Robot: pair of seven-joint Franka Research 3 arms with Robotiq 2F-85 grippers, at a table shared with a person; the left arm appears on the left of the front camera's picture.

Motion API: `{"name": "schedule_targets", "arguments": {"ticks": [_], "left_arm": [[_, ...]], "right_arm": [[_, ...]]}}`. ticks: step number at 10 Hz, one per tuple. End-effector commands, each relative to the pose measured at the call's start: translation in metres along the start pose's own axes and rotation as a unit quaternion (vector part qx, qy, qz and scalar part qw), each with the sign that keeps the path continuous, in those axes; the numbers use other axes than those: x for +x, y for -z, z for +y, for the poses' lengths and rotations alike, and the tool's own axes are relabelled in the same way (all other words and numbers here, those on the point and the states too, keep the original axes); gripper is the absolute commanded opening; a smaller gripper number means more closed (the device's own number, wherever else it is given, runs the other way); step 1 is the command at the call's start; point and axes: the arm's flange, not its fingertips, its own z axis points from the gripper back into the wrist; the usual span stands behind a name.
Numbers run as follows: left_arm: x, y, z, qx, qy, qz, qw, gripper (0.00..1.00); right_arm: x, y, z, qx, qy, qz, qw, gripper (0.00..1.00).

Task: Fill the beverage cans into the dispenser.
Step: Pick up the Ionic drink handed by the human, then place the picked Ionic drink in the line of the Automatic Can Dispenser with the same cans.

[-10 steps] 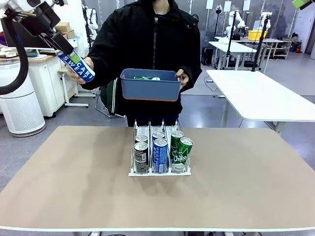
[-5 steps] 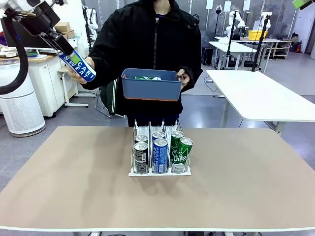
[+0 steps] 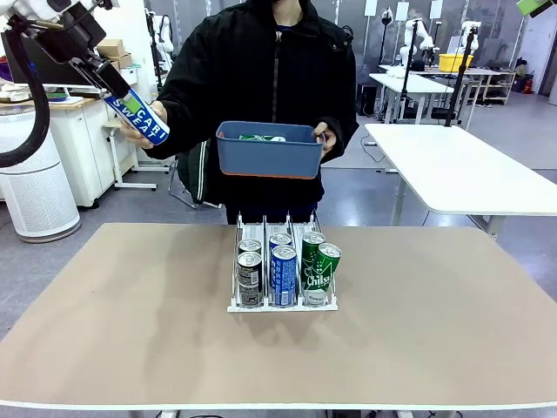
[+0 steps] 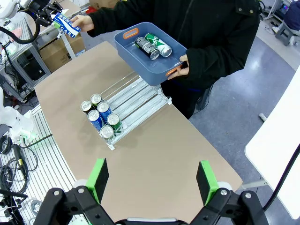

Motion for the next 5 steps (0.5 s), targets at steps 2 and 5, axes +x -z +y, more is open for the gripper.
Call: {"name": "schedule_targets", "arguments": {"ticks": [2,5], "left_arm": [[0.0000,0.0000,0.0000,0.000,0.000,0.000,1.000,0.00],[0.0000,0.0000,0.0000,0.000,0.000,0.000,1.000,0.00]], "right_arm": [[-0.0007,0.0005,0.0002,0.001,0.001,-0.001,1.000,1.00],[-0.0007,0.0005,0.0002,0.001,0.001,-0.001,1.000,1.00]]}}
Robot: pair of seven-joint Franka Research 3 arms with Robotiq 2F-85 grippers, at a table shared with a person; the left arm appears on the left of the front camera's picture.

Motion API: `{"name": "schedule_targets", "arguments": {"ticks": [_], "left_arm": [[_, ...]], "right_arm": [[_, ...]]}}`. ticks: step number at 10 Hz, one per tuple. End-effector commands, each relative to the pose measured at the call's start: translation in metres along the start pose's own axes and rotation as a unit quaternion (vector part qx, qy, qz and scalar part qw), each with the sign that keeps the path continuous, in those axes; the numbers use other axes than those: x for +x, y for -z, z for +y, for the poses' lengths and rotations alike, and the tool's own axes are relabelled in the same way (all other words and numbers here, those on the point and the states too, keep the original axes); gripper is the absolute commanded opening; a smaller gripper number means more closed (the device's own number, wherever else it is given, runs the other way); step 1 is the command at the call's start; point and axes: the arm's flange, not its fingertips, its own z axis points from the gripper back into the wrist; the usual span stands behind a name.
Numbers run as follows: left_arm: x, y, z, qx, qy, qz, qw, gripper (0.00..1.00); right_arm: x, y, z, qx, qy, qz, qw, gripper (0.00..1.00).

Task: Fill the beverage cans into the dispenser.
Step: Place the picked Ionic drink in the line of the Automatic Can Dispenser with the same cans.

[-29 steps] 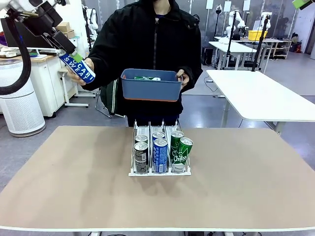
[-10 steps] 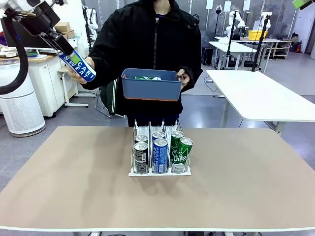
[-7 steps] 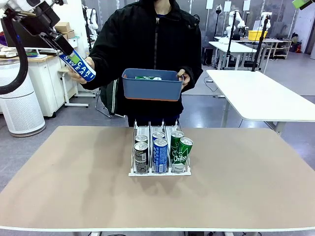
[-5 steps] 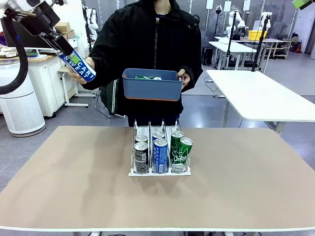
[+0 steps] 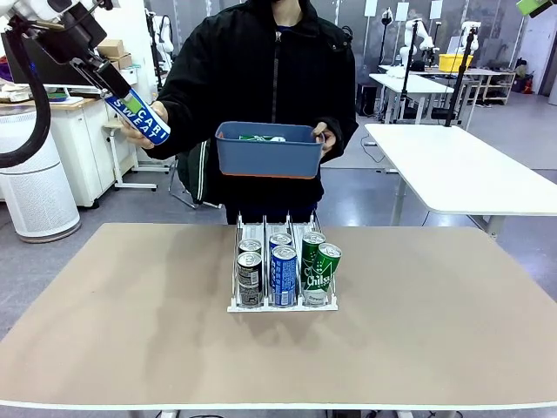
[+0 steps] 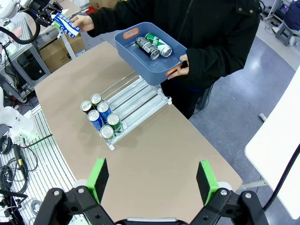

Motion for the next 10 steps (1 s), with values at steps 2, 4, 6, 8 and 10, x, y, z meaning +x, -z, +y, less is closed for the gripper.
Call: {"name": "schedule_targets", "arguments": {"ticks": [2,4,6,8,10], "left_arm": [[-0.0004,-0.0005,0.0002,0.002,0.002,0.002,1.000,0.00],[-0.0004,-0.0005,0.0002,0.002,0.002,0.002,1.000,0.00],[-0.0004,-0.0005,0.0002,0.002,0.002,0.002,1.000,0.00],[-0.0004,-0.0005,0.0002,0.002,0.002,0.002,1.000,0.00],[-0.0004,-0.0005,0.0002,0.002,0.002,0.002,1.000,0.00]], "right_arm": [[-0.0007,0.0005,0.0002,0.001,0.001,-0.001,1.000,1.00],[-0.0007,0.0005,0.0002,0.001,0.001,-0.001,1.000,1.00],[-0.0007,0.0005,0.0002,0.001,0.001,-0.001,1.000,1.00],[-0.0007,0.0005,0.0002,0.001,0.001,-0.001,1.000,1.00],[-0.0007,0.0005,0.0002,0.001,0.001,-0.001,1.000,1.00]]}}
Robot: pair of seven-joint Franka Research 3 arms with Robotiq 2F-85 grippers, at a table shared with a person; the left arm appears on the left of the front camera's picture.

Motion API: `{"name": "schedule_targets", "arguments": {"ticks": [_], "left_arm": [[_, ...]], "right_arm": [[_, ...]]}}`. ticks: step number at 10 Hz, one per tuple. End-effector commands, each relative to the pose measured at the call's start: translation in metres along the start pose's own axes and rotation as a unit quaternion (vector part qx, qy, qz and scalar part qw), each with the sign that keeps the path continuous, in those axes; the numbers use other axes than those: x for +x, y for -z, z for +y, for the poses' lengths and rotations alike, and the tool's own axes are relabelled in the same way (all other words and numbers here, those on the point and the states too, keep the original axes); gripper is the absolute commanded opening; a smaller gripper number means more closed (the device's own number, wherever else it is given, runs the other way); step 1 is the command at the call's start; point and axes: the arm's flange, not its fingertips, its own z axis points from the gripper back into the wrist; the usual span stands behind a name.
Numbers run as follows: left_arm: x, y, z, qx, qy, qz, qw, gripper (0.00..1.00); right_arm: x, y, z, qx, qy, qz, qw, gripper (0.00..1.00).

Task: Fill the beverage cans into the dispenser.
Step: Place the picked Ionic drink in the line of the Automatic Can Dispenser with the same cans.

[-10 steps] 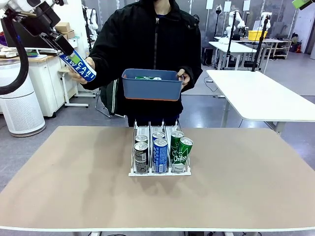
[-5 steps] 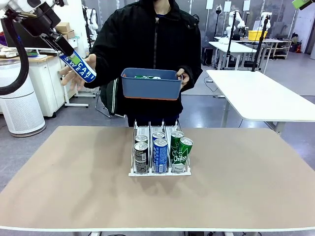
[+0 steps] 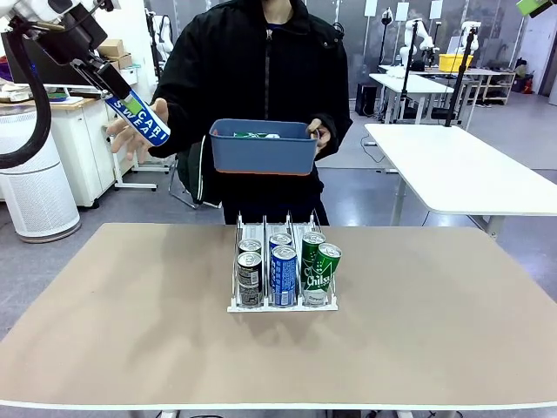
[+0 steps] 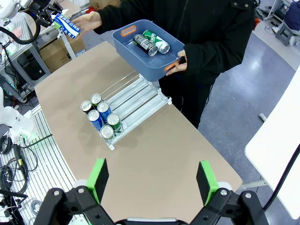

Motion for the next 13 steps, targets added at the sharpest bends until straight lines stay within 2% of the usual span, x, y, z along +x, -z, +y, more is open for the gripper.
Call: {"name": "schedule_targets", "arguments": {"ticks": [1,11,12,13], "left_arm": [[0.000,-0.002,0.000,0.003,0.002,0.000,1.000,0.00],[0.000,-0.002,0.000,0.003,0.002,0.000,1.000,0.00],[0.000,0.000,0.000,0.000,0.000,0.000,1.000,0.57],[0.007,0.006,-0.017,0.000,0.009,0.001,1.000,0.57]], "right_arm": [[-0.001,0.000,0.000,0.001,0.001,-0.001,1.000,1.00],[-0.001,0.000,0.000,0.001,0.001,-0.001,1.000,1.00],[-0.001,0.000,0.000,0.001,0.001,-0.001,1.000,1.00],[-0.001,0.000,0.000,0.001,0.001,-0.001,1.000,1.00]]}}
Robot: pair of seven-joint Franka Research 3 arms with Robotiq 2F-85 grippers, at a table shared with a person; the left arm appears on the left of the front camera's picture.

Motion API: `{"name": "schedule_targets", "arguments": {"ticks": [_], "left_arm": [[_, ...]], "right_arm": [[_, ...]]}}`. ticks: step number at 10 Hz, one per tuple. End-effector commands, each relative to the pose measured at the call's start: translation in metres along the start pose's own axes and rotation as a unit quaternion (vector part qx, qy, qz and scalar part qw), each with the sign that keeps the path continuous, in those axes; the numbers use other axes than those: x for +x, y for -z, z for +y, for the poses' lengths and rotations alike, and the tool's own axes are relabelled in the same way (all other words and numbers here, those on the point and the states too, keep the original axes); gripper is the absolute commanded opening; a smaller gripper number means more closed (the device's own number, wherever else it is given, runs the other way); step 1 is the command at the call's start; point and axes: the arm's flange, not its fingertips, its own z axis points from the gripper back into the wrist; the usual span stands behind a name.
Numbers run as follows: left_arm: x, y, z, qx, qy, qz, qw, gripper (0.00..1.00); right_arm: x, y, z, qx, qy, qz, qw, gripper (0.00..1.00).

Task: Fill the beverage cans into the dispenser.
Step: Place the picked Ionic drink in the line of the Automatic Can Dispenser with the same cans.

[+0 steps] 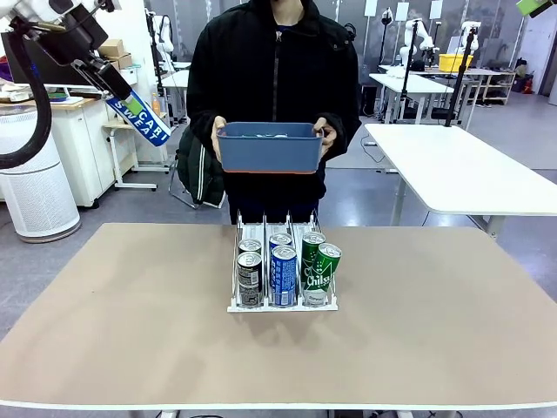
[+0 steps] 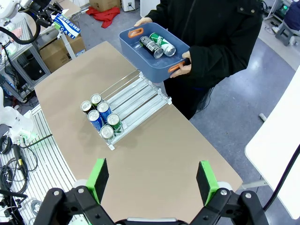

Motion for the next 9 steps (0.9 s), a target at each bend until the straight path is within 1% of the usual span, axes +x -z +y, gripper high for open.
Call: {"name": "schedule_targets", "arguments": {"ticks": [1,2,3,4,6,7,8,9], "left_arm": [[0.008,0.010,-0.032,0.009,0.049,0.001,0.999,0.57],[0.007,0.013,-0.048,-0.003,0.069,0.008,0.998,0.57],[0.006,0.020,-0.063,-0.022,0.103,0.016,0.994,0.57],[0.004,0.030,-0.078,-0.026,0.130,0.032,0.991,0.00],[0.003,0.045,-0.116,-0.076,0.176,0.039,0.981,0.00],[0.006,0.053,-0.138,-0.087,0.202,0.066,0.973,0.00],[0.011,0.063,-0.159,-0.073,0.197,0.079,0.975,0.00],[0.011,0.076,-0.179,-0.067,0.192,0.107,0.973,0.00]], "right_arm": [[-0.001,0.000,0.000,0.001,0.001,-0.001,1.000,1.00],[-0.001,0.000,0.000,0.001,0.001,-0.001,1.000,1.00],[-0.001,0.000,0.000,0.001,0.001,-0.001,1.000,1.00],[-0.001,0.000,0.000,0.001,0.001,-0.001,1.000,1.00],[-0.001,0.000,0.000,0.001,0.001,-0.001,1.000,1.00],[-0.001,0.000,0.000,0.001,0.001,-0.001,1.000,1.00],[-0.001,0.000,0.000,0.001,0.001,-0.001,1.000,1.00],[-0.001,0.000,0.000,0.001,0.001,-0.001,1.000,1.00]]}}
